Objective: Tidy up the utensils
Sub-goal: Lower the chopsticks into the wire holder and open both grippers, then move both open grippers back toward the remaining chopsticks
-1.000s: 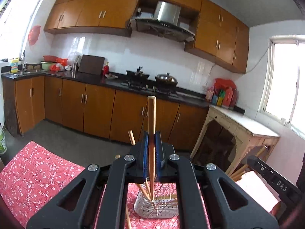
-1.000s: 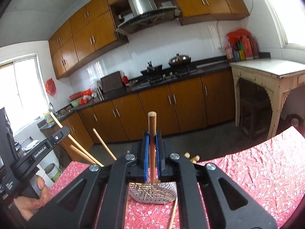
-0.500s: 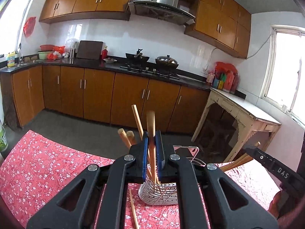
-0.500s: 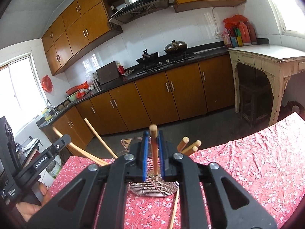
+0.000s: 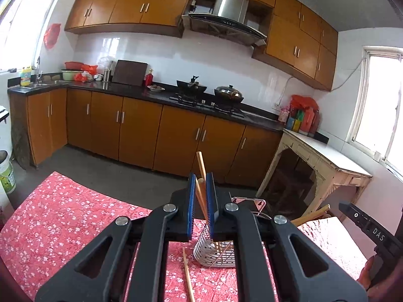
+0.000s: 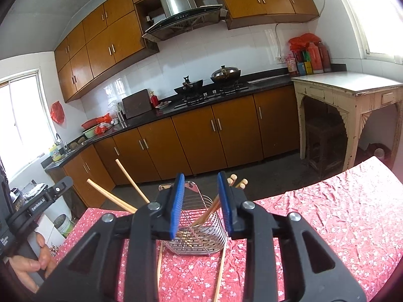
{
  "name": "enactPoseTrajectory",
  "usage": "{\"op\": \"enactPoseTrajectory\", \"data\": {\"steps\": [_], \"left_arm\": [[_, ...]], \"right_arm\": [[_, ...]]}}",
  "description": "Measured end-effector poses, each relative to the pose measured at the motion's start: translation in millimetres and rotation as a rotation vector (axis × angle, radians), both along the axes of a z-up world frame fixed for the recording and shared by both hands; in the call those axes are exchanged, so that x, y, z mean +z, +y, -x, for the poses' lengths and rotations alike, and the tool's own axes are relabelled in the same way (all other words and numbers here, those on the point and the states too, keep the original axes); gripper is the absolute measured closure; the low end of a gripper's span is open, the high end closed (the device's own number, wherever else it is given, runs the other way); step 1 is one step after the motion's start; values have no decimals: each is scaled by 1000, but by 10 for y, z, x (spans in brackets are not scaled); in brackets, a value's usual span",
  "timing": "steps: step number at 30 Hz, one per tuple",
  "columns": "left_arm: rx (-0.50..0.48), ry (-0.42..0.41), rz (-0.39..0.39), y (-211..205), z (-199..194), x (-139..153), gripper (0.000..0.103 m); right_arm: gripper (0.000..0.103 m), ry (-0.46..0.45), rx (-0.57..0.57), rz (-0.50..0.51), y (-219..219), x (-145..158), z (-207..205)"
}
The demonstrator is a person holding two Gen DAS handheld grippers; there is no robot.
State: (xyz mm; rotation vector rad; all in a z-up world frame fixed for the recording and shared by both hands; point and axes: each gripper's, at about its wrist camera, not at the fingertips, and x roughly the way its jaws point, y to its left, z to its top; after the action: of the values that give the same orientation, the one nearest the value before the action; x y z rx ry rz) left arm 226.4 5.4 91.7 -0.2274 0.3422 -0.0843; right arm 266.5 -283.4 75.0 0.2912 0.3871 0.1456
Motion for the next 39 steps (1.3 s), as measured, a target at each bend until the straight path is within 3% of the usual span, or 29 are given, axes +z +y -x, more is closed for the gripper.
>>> {"op": "enactPoseTrajectory", "data": {"steps": [8, 16, 20, 28, 33, 35, 39], "left_arm": [[19, -5, -12, 82, 282, -18, 95], [22, 41, -38, 165, 523, -305, 95], [32, 88, -54, 178, 559, -530, 76], [43, 194, -85, 238, 560, -979, 73], [72, 252, -97, 329, 547, -1211, 53], [92, 274, -107, 358, 533, -1294, 38], [97, 329, -128, 360, 480, -1473, 28]], "right_arm": [[75, -5, -11, 9, -71, -10, 340], [72, 54, -24, 19, -196, -362, 672], [72, 116, -33, 23, -259, -653, 737], [68, 222, -54, 18, -303, -1175, 719], [64, 273, -65, 19, -326, -1402, 661], [64, 302, -59, 13, -315, -1512, 632], [64, 366, -27, 6, -223, -1782, 597]]}}
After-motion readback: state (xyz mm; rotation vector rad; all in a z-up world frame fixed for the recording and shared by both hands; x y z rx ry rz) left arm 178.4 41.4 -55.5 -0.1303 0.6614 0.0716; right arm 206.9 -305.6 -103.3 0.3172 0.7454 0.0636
